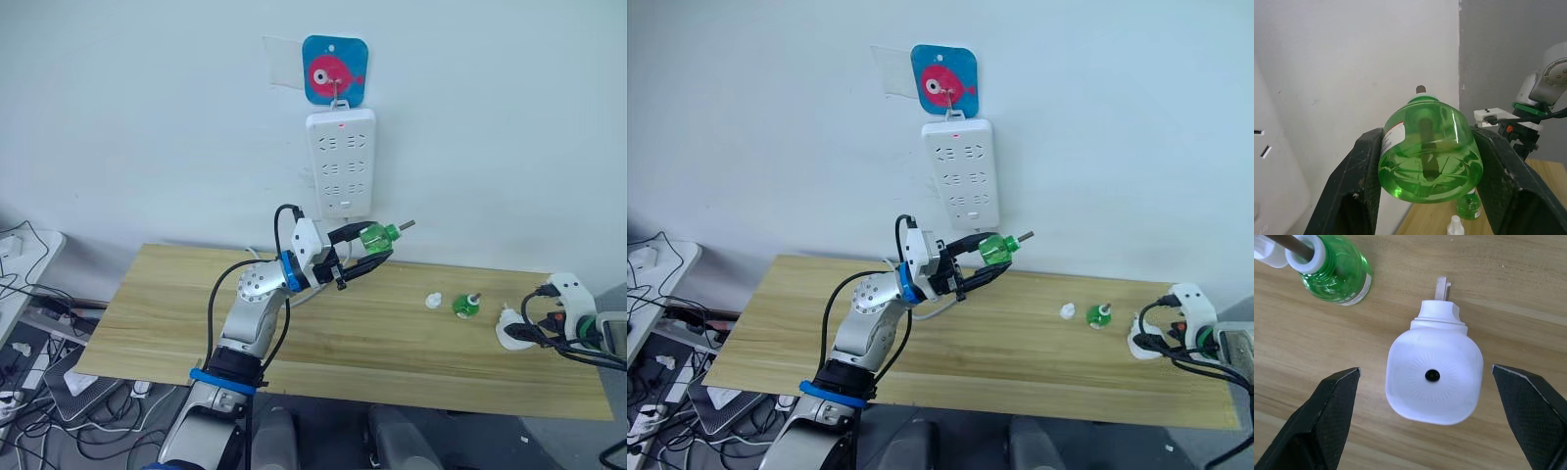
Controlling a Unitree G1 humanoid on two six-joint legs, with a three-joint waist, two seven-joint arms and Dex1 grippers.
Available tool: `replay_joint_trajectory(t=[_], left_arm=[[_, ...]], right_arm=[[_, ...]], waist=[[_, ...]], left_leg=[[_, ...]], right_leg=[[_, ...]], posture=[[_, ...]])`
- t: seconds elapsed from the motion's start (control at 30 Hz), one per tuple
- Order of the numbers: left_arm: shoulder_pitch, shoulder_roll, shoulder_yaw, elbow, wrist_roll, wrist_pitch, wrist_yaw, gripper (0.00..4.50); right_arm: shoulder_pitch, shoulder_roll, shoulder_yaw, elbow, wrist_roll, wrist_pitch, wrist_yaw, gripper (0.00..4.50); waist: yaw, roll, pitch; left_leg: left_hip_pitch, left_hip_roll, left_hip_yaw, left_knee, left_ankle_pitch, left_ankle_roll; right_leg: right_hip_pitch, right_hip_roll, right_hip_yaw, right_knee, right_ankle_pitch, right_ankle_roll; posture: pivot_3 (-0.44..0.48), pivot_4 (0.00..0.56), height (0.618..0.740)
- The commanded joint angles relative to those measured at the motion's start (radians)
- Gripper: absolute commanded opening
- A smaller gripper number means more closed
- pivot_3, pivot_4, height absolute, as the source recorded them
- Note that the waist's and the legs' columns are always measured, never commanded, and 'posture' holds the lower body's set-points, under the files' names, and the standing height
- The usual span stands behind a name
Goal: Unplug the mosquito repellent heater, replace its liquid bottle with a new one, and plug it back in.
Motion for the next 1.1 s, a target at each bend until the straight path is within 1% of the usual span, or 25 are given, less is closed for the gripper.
replay_joint_trajectory(t=[0.03, 0.23, 0.47, 0.7, 0.97, 1.03, 1.1], left_arm=[[-0.015, 0.0, -0.004, -0.04, -0.004, -0.001, 0.005, 2.24], [-0.016, 0.01, -0.001, -0.039, -0.002, -0.001, 0.003, 2.24], [-0.025, 0.012, 0.003, -0.032, 0.0, -0.002, 0.005, 2.24], [-0.023, 0.009, -0.003, -0.041, 0.0, 0.004, 0.006, 2.24], [-0.033, 0.008, -0.001, -0.029, 0.001, 0.002, 0.004, 2.24], [-0.033, 0.007, -0.001, -0.028, 0.002, 0.001, 0.005, 2.24], [-0.029, 0.007, -0.003, -0.034, 0.001, 0.004, 0.005, 2.24]], right_arm=[[-0.038, 0.011, -0.004, 0.061, -0.059, -0.002, 0.015, 4.49], [-0.079, 0.044, 0.002, 0.138, -0.134, -0.029, 0.056, 4.49], [-0.106, 0.075, 0.006, 0.168, -0.193, -0.045, 0.107, 4.49], [-0.123, 0.08, 0.027, 0.205, -0.254, -0.092, 0.161, 4.49], [-0.137, 0.092, 0.024, 0.24, -0.294, -0.119, 0.191, 4.49], [-0.139, 0.094, 0.02, 0.248, -0.298, -0.126, 0.193, 4.13], [-0.14, 0.096, 0.017, 0.253, -0.298, -0.13, 0.199, 3.63]], waist=[[0.0, 0.0, 0.001], [0.001, 0.001, 0.001], [0.001, 0.001, 0.002], [0.001, 0.001, 0.002], [0.001, 0.001, 0.002], [0.001, 0.001, 0.002], [0.001, 0.001, 0.002]], left_leg=[[0.0, 0.0, 0.0, 0.0, 0.0, 0.0], [0.0, 0.0, 0.0, 0.0, 0.0, 0.0], [0.0, 0.0, 0.0, 0.0, 0.0, 0.0], [0.0, 0.0, 0.0, 0.0, 0.0, 0.0], [0.0, 0.0, 0.0, 0.0, 0.0, 0.0], [0.0, 0.0, 0.0, 0.0, 0.0, 0.0], [0.0, 0.0, 0.0, 0.0, 0.0, 0.0]], right_leg=[[0.0, 0.0, 0.0, 0.0, 0.0, 0.0], [0.0, 0.0, 0.0, 0.0, 0.0, 0.0], [0.0, 0.0, 0.0, 0.0, 0.0, 0.0], [0.0, 0.0, 0.0, 0.0, 0.0, 0.0], [0.0, 0.0, 0.0, 0.0, 0.0, 0.0], [0.0, 0.0, 0.0, 0.0, 0.0, 0.0], [0.0, 0.0, 0.0, 0.0, 0.0, 0.0]], posture=[[0.07, 0.214, 0.74], [0.077, 0.216, 0.74], [0.079, 0.216, 0.74], [0.08, 0.216, 0.74], [0.081, 0.213, 0.74], [0.081, 0.214, 0.74], [0.081, 0.214, 0.74]])
